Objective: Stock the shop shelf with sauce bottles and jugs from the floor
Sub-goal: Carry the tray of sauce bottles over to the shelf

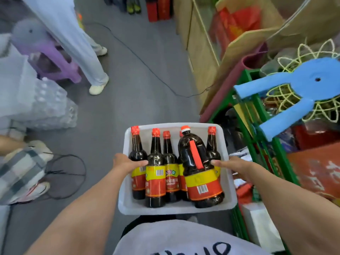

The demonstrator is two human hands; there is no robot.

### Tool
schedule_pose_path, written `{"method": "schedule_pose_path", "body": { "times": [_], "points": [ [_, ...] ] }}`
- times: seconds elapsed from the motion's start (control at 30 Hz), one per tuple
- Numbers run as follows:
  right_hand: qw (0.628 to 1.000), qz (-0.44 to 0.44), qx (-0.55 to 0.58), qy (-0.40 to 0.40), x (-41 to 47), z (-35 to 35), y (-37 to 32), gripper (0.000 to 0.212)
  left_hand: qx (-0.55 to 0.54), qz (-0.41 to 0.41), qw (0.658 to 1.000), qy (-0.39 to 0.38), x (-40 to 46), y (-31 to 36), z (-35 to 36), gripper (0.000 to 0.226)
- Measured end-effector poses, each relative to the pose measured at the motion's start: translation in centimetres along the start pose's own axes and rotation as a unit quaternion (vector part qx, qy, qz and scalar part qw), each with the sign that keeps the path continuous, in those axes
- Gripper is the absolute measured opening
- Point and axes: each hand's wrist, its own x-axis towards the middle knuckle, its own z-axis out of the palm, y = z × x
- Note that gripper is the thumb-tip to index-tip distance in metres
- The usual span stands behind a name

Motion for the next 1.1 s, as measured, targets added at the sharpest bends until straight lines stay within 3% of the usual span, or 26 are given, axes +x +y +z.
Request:
{"method": "schedule_pose_path", "body": {
  "times": [0.1,0.2,0.37,0.47,0.63,0.77,0.87,1.0,1.1],
  "points": [
    [0.999,0.016,-0.011,0.025,3.0,-0.1,-5.8,0.118,-0.006,-0.013,1.000,-0.016,4.1,2.9,-2.8,0.121],
    [0.998,0.022,-0.022,0.057,5.5,0.0,-11.9,0.118,-0.007,-0.013,1.000,-0.014,7.5,6.8,-5.9,0.108],
    [0.998,0.017,-0.030,0.061,11.9,-2.6,-20.6,0.149,-0.022,-0.016,1.000,0.005,13.3,14.1,-10.8,0.104],
    [0.998,0.004,-0.013,0.065,13.7,-3.7,-28.0,0.144,-0.022,-0.014,1.000,0.007,17.2,18.4,-13.5,0.119],
    [0.998,-0.011,-0.018,0.055,18.4,-6.6,-40.0,0.146,-0.039,-0.024,0.999,0.015,24.1,25.9,-17.3,0.120],
    [0.998,-0.009,-0.052,0.034,22.2,-9.7,-49.6,0.156,-0.041,-0.036,0.998,0.032,28.4,33.2,-20.8,0.103],
    [0.997,-0.008,-0.070,0.032,24.8,-11.9,-57.2,0.141,-0.057,-0.037,0.997,0.020,32.5,38.9,-23.9,0.083],
    [0.995,-0.016,-0.093,0.044,28.8,-14.0,-67.3,0.131,-0.059,-0.036,0.998,0.013,38.4,45.7,-28.1,0.112],
    [0.996,-0.008,-0.075,0.046,32.0,-15.1,-74.5,0.122,-0.069,-0.031,0.997,0.008,43.2,50.9,-31.3,0.114]
  ]
}}
